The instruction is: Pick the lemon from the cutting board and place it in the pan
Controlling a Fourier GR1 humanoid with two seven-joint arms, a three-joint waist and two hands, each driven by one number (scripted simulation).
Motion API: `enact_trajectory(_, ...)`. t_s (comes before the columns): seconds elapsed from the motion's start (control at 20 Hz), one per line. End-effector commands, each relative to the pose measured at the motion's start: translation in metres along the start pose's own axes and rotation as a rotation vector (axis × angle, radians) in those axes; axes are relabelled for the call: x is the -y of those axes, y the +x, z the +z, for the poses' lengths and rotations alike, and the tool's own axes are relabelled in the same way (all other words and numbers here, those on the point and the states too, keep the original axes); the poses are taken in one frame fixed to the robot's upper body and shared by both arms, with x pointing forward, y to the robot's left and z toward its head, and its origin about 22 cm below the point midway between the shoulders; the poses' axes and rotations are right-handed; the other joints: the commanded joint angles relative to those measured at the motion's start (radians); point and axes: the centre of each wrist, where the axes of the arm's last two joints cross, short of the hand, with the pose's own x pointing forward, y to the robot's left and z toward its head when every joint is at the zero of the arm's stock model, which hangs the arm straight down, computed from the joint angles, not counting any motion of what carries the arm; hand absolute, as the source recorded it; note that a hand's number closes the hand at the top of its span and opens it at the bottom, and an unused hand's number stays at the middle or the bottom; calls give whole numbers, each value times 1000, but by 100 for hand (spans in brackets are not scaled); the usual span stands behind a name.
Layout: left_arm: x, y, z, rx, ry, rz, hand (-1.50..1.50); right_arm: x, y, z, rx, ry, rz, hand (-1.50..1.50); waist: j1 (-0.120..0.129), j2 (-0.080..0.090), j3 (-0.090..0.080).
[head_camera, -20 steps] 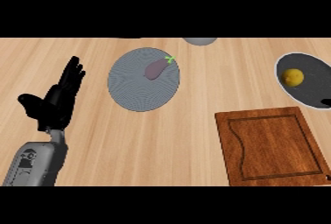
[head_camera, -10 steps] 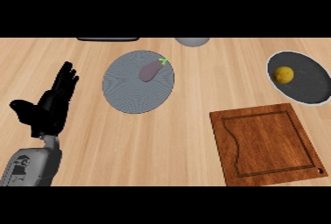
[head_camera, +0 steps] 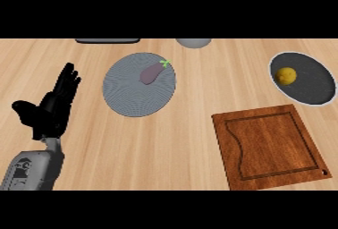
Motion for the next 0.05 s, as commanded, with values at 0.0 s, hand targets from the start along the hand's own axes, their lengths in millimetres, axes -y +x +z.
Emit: enact_trajectory(0.0, -12, 4, 6, 6, -21, -10, 0, 6, -2, 8, 104, 100, -80, -150, 7, -3, -1)
